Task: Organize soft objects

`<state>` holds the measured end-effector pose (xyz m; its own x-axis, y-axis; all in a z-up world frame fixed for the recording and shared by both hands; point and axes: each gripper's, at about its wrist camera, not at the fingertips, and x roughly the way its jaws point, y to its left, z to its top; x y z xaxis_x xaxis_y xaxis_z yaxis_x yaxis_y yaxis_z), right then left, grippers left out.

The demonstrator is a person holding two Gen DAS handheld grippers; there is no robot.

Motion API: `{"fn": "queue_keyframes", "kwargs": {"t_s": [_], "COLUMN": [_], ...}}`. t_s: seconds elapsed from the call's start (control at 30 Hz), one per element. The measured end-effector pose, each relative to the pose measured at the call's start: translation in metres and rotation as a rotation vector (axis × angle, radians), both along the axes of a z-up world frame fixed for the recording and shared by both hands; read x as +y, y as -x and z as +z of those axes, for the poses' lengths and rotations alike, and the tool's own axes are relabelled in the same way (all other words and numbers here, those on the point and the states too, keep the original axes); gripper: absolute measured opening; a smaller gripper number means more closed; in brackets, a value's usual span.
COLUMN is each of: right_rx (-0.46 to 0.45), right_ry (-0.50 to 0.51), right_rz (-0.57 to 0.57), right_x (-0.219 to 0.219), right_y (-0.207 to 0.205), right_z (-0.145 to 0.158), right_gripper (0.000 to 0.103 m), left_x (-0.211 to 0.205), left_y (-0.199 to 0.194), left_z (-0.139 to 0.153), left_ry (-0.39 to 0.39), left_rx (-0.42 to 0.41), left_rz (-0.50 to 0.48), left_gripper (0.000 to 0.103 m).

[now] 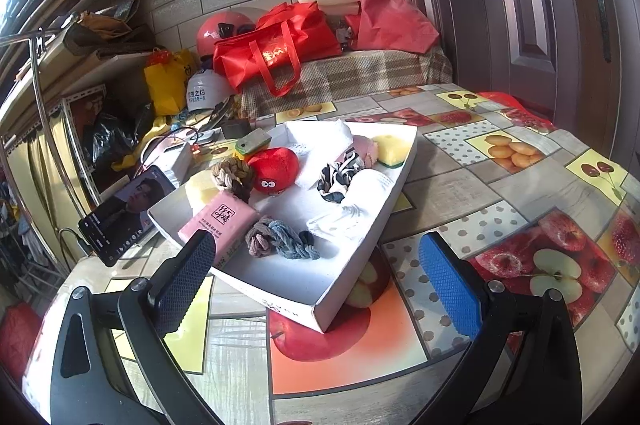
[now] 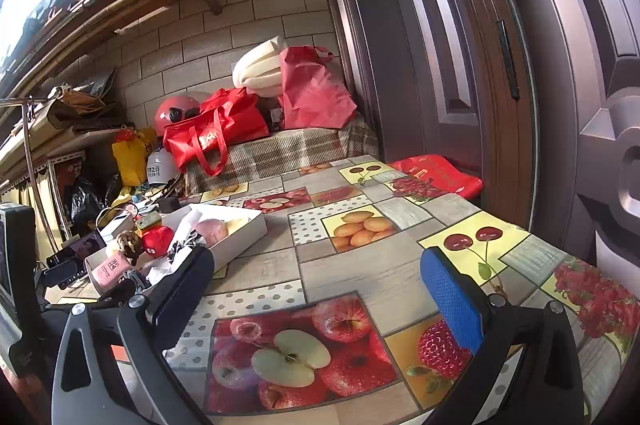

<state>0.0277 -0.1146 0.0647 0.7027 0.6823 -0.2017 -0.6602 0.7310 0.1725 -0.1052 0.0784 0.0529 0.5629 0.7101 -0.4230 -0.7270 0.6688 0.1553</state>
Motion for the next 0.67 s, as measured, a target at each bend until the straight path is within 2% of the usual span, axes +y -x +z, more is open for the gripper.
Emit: {"fn": "queue_keyframes", "kwargs": {"t_s": [0.13,0.67], "right_rx": [0.014,0.027], "right_ry": [0.003,0.011], "right_rz": [0.008,0.013], "right_x": [0.0007,0.0027], "right_y": [-0.0021,-0.0030], "right_z": [-0.0006,-0.0010], "right_gripper": [0.103,0.103], "left_x": [0.0013,0.0007], "left_y": [0.0006,0.0026], "left_z": [-0.0017,-0.0015], "left_ry": [0.029,0.051], "left_rx": [-0.002,-0.014], "left_rz": [-0.006,-0.018], "left_gripper": [0.103,0.103]}}
